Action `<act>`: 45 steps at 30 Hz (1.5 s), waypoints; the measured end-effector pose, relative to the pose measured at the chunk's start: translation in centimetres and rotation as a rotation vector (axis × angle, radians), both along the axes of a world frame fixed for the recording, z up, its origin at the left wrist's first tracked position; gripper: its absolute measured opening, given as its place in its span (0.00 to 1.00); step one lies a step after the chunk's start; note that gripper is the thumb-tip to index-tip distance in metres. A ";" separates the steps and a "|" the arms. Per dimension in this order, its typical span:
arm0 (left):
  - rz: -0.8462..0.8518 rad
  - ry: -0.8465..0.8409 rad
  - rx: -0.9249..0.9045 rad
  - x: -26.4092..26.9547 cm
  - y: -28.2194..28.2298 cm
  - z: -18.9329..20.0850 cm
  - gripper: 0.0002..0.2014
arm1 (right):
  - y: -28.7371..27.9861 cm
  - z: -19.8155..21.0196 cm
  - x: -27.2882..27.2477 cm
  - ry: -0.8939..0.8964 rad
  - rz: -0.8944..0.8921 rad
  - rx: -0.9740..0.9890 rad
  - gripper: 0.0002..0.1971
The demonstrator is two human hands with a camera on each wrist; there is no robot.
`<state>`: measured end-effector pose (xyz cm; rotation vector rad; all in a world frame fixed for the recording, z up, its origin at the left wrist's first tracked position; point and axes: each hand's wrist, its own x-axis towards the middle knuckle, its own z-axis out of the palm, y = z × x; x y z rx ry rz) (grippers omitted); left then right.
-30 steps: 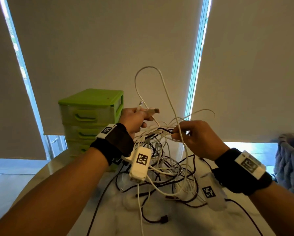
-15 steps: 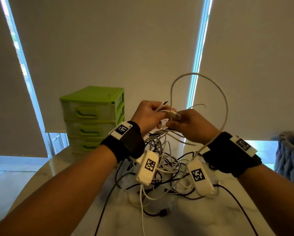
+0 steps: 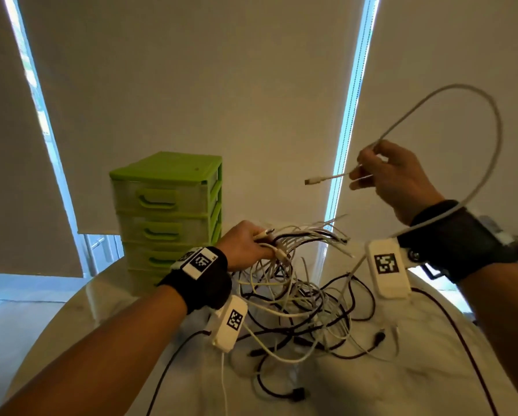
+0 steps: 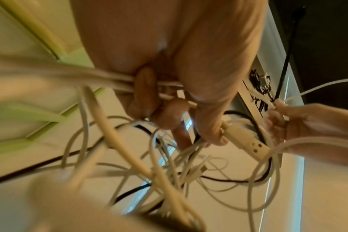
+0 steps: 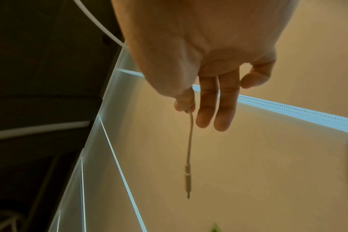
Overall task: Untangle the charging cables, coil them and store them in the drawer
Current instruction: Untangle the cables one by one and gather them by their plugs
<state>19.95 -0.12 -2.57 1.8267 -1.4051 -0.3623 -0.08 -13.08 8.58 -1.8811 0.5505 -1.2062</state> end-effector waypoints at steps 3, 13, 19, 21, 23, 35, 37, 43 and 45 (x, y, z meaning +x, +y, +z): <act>0.053 0.160 -0.142 -0.5 -0.1 1.3 0.04 | -0.7 -1.5 -0.5 0.122 0.009 -0.082 0.09; -0.189 0.551 -0.061 -6.8 2.2 5.8 0.11 | -3.6 -7.1 -15.0 0.579 -0.044 -0.401 0.14; -0.386 0.548 0.153 -14.7 0.7 4.7 0.17 | -3.3 -9.4 -24.8 1.149 -0.430 -0.520 0.10; -0.431 0.612 0.183 -17.0 0.1 4.0 0.22 | -0.1 -8.5 -25.1 0.774 -0.391 -0.482 0.06; -0.486 0.646 0.172 -19.6 -0.5 3.4 0.24 | 4.0 -7.6 -23.6 0.700 -0.086 -0.207 0.13; -0.598 0.938 -0.106 -26.6 -2.7 2.9 0.22 | 4.9 -13.7 -23.0 0.839 0.372 0.244 0.12; -0.606 0.953 -0.107 -26.8 -2.8 2.6 0.21 | 3.2 -13.9 -25.3 0.878 0.100 0.046 0.14; -0.677 0.935 0.055 -28.8 -2.7 0.0 0.22 | 0.2 -18.3 -29.5 0.880 -0.218 0.013 0.10; -0.718 0.925 0.068 -29.0 -2.7 0.0 0.23 | -1.2 -21.9 -30.4 0.986 -0.308 0.055 0.12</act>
